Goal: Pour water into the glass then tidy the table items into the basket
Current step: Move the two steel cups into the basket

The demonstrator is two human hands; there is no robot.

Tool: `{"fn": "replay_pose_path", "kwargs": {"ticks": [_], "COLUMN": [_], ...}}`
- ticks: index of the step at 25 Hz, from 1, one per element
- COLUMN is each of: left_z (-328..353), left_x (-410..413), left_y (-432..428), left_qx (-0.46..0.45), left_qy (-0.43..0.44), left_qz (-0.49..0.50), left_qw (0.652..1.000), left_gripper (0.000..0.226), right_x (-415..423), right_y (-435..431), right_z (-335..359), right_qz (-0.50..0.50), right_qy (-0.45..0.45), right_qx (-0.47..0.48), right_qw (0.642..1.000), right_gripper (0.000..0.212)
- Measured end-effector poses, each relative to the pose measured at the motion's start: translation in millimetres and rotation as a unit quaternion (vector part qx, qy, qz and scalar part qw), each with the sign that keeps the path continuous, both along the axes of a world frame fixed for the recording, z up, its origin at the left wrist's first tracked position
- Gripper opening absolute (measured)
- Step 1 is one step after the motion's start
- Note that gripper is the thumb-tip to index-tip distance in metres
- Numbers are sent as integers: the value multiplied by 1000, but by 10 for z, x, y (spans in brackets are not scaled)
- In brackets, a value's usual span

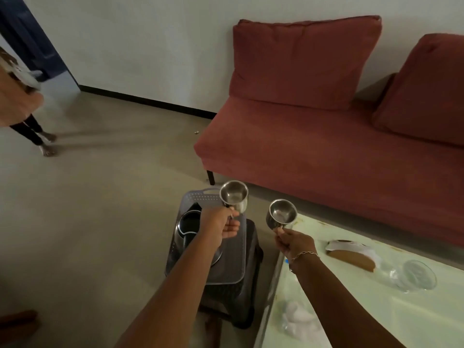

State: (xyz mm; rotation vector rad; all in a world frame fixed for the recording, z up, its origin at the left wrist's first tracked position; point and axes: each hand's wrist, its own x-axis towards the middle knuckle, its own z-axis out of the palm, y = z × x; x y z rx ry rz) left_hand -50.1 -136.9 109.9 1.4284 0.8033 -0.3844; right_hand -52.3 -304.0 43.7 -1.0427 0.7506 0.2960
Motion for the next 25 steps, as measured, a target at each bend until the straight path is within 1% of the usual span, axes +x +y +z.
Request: {"fn": "replay_pose_path", "kwargs": {"ticks": [2,5,7,10,12,15,19,25], "left_z": [41,-41,-233,-652,-958,-1477,-2080,-2547], "left_x": [259,623,855,1171,1296,1414,1462,1441], "left_y": [365,957,1337,1733,1837,1887,1866,1839], "left_qx": [30,73,85,81,69,59,48,12], "left_qy": [-6,-12,10,68,97,119,131,172], "left_qz": [-8,-3,-7,-19,-26,-14,15,35], "left_qw": [1000,997,996,994,993,991,990,984], "left_gripper": [21,16,22,27,28,25,23,23], "right_x": [224,581,826,1138,1266,1442,1573,1591], "right_y": [323,811,1114,1477,1627,1794,1921,2037], "right_z": [-23,-164,-344,-669,-870,-1234,-1607,-1916], "right_qz": [-2,19,31,39,51,64,58,57], "right_qy": [-2,-1,11,41,61,83,101,131], "right_qx": [11,6,5,7,-3,-10,2,4], "right_qw": [1000,1000,999,998,997,994,993,990], "right_gripper": [20,21,23,26,25,13,31,33]}}
